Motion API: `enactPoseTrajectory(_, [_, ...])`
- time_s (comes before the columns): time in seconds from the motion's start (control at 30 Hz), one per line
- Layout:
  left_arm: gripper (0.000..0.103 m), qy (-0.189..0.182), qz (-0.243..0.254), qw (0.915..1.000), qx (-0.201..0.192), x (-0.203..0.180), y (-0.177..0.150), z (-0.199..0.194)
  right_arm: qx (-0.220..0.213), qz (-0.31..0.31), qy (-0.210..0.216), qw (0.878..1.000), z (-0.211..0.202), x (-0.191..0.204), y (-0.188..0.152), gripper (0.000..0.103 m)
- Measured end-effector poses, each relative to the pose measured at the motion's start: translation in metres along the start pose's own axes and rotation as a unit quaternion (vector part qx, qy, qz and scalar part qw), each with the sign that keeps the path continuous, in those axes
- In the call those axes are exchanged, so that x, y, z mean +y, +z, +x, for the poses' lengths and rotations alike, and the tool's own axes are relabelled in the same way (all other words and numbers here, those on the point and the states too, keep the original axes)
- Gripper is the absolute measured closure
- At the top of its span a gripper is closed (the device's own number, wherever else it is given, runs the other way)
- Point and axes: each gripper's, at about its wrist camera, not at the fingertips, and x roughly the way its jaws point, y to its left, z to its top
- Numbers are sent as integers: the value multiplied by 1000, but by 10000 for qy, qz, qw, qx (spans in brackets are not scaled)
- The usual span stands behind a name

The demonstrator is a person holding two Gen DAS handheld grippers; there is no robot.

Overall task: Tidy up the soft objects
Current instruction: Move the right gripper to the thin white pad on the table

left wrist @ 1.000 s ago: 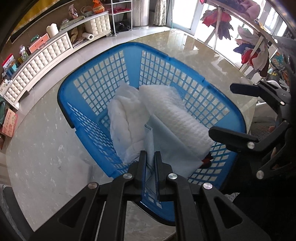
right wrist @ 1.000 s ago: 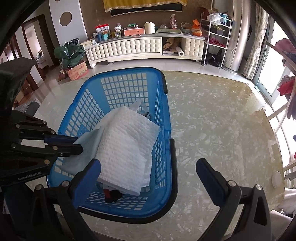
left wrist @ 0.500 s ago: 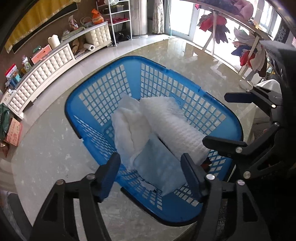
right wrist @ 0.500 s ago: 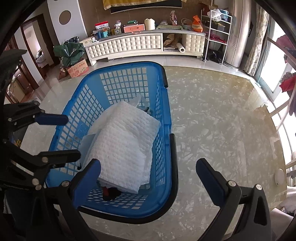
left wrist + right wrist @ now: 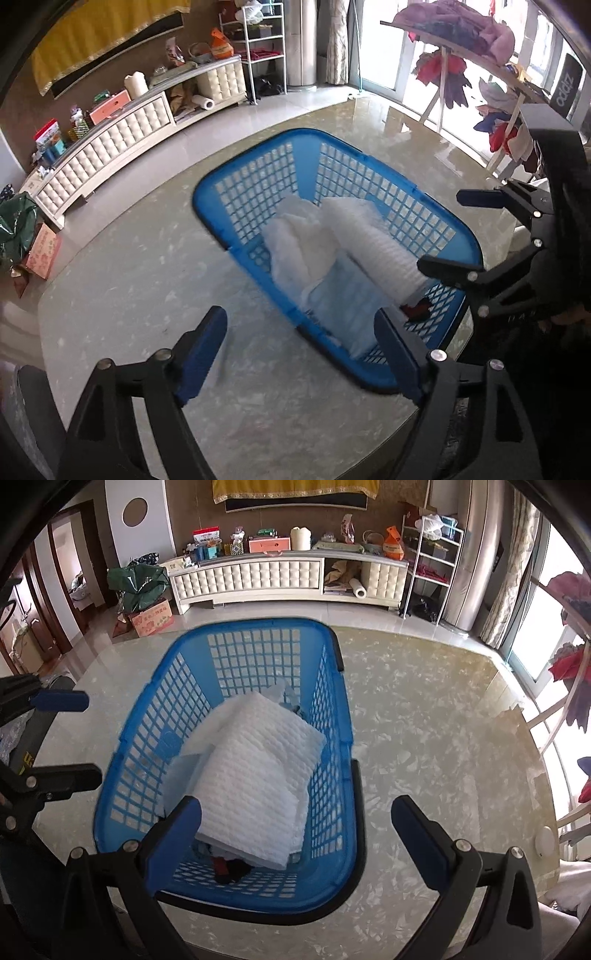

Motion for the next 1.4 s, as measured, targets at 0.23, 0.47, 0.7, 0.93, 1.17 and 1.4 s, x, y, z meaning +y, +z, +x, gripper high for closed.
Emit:
enactPoseTrajectory(0.23, [17, -115, -51, 9991, -394, 24, -21, -32, -175, 13, 81, 9998, -15, 32, 12, 0])
enactPoseTrajectory(0.47, [16, 215, -76, 9983, -529, 44, -45, -54, -118, -319, 57, 9994, -18, 76, 25, 0])
enactPoseTrajectory(0.7, [15, 520, -79, 9972, -522, 72, -72, -64, -109, -612, 28, 9981, -12, 109, 38, 0])
enactPoseTrajectory(0.93, [6, 643, -744, 9926, -718, 119, -92, -66, 123, -859, 198, 9960, 14, 139, 50, 0])
enactPoseTrajectory(1.17, [0, 672, -1292, 9877, -578, 171, -124, -60, 448, -1018, 359, 9931, 51, 173, 62, 0])
enactPoseTrajectory(1.4, [0, 645, -1770, 9815, -331, 210, -159, -37, 855, -1283, 419, 9872, 97, 206, 70, 0])
